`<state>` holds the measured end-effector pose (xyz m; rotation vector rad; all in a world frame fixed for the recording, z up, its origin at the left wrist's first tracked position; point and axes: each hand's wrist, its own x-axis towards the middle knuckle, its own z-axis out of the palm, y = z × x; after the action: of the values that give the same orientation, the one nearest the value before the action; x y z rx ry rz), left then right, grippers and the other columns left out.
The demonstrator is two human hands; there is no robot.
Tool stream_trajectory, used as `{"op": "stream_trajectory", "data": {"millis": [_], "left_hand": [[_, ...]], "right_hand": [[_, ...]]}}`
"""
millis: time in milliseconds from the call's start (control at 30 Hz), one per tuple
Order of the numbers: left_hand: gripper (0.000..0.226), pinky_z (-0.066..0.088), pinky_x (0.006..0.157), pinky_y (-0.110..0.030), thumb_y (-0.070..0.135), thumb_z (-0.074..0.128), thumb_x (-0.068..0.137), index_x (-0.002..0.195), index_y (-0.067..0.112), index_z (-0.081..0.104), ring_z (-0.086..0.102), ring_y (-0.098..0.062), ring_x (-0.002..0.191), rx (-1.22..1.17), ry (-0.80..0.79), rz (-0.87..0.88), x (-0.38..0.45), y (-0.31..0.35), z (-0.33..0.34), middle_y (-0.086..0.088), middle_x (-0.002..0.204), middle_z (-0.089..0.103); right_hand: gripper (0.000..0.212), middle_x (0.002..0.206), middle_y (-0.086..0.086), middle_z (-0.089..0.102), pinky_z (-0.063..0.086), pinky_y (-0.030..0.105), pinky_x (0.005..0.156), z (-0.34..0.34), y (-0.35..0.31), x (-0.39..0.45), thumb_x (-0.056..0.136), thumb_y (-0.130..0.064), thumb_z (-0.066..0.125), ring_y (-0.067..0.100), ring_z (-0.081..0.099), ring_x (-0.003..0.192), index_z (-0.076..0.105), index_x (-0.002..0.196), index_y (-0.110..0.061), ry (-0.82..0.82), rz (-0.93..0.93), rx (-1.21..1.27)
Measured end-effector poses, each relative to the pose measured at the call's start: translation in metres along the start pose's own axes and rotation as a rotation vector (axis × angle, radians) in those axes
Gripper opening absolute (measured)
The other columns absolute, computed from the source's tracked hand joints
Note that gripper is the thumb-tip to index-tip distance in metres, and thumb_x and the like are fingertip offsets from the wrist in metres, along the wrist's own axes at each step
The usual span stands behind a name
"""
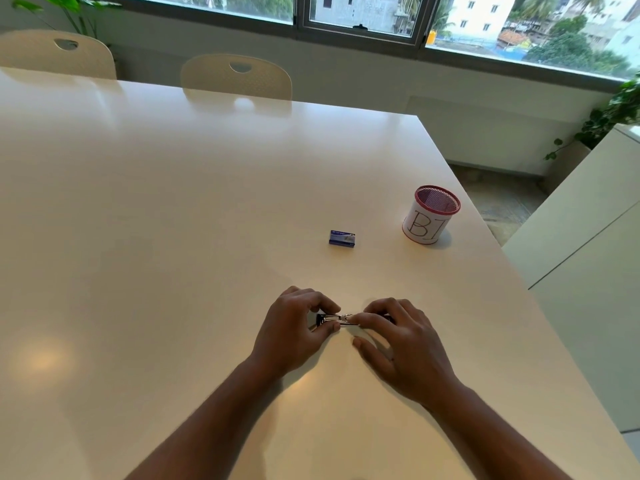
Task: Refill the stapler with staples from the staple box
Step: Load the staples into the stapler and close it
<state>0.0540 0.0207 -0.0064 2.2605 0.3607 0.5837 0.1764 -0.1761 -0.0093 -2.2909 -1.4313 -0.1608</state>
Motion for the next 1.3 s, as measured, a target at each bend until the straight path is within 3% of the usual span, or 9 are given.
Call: {"op": "stream_trajectory", "data": {"millis": [267, 500, 667, 833, 933, 1033, 1200, 1300], "left_hand": [[0.025, 0.056, 0.082, -0.034, 0.026, 0.089, 0.081, 0.104, 0.025, 0.079, 0.062, -0.010, 0.093, 0.013, -0.008, 0.014, 0.000, 0.000, 0.000, 0.014, 0.097, 0.076], [0.031, 0.038, 0.083, -0.014, 0.033, 0.092, 0.076, 0.104, 0.025, 0.080, 0.052, -0.011, 0.100, 0.070, -0.027, -0.001, 0.003, -0.004, -0.001, 0.009, 0.101, 0.064], [0.022, 0.035, 0.084, -0.010, 0.030, 0.093, 0.074, 0.091, 0.028, 0.078, 0.053, -0.013, 0.099, 0.054, -0.034, -0.021, 0.003, -0.004, -0.001, 0.012, 0.097, 0.064], [0.022, 0.038, 0.083, -0.016, 0.027, 0.089, 0.078, 0.094, 0.027, 0.074, 0.055, -0.012, 0.098, 0.054, -0.050, 0.004, 0.002, -0.003, 0.000, 0.012, 0.100, 0.069], [0.022, 0.040, 0.078, -0.020, 0.022, 0.089, 0.079, 0.094, 0.023, 0.074, 0.057, -0.010, 0.091, 0.036, -0.029, 0.001, 0.003, -0.003, -0.001, 0.014, 0.092, 0.070], [0.021, 0.035, 0.073, -0.010, 0.018, 0.089, 0.079, 0.093, 0.023, 0.075, 0.053, 0.001, 0.083, 0.002, -0.007, -0.013, 0.004, -0.002, -0.003, 0.023, 0.081, 0.064], [0.020, 0.036, 0.071, -0.010, 0.016, 0.088, 0.079, 0.093, 0.022, 0.075, 0.054, -0.003, 0.082, -0.011, -0.004, -0.014, 0.005, -0.001, -0.004, 0.025, 0.077, 0.060], [0.019, 0.036, 0.070, -0.008, 0.016, 0.088, 0.080, 0.095, 0.021, 0.076, 0.052, 0.001, 0.082, -0.016, -0.001, -0.008, 0.004, -0.001, -0.003, 0.027, 0.077, 0.059]], "right_hand": [[0.036, 0.127, -0.011, 0.057, 0.048, 0.034, 0.092, 0.000, 0.000, 0.002, 0.098, -0.060, 0.051, 0.011, 0.053, 0.116, 0.061, 0.127, -0.042, -0.044, 0.036, 0.028], [0.046, 0.128, -0.016, 0.055, 0.044, 0.031, 0.094, -0.003, 0.008, 0.001, 0.093, -0.051, 0.060, 0.005, 0.052, 0.114, 0.054, 0.137, -0.040, -0.003, 0.104, 0.114], [0.039, 0.120, -0.013, 0.059, 0.046, 0.032, 0.093, -0.004, 0.016, -0.003, 0.088, -0.046, 0.064, 0.009, 0.053, 0.110, 0.069, 0.120, -0.025, 0.080, 0.211, 0.085], [0.018, 0.112, -0.016, 0.059, 0.049, 0.024, 0.088, -0.008, 0.021, -0.006, 0.089, -0.027, 0.077, 0.009, 0.054, 0.105, 0.072, 0.106, -0.024, 0.111, 0.198, 0.166], [0.018, 0.107, -0.019, 0.058, 0.050, 0.020, 0.082, -0.009, 0.021, -0.004, 0.088, -0.024, 0.079, 0.004, 0.058, 0.098, 0.071, 0.104, -0.027, 0.141, 0.194, 0.207], [0.024, 0.105, -0.018, 0.059, 0.056, 0.021, 0.077, -0.011, 0.021, -0.003, 0.084, -0.017, 0.085, 0.004, 0.065, 0.092, 0.075, 0.104, -0.026, 0.182, 0.212, 0.315], [0.035, 0.101, -0.011, 0.066, 0.052, 0.011, 0.076, -0.019, 0.022, -0.001, 0.074, -0.011, 0.093, 0.006, 0.068, 0.091, 0.077, 0.102, -0.023, 0.248, 0.206, 0.428], [0.035, 0.099, -0.011, 0.072, 0.061, 0.020, 0.074, -0.023, 0.018, 0.001, 0.072, -0.008, 0.093, 0.011, 0.073, 0.088, 0.076, 0.099, -0.022, 0.290, 0.212, 0.524]]}}
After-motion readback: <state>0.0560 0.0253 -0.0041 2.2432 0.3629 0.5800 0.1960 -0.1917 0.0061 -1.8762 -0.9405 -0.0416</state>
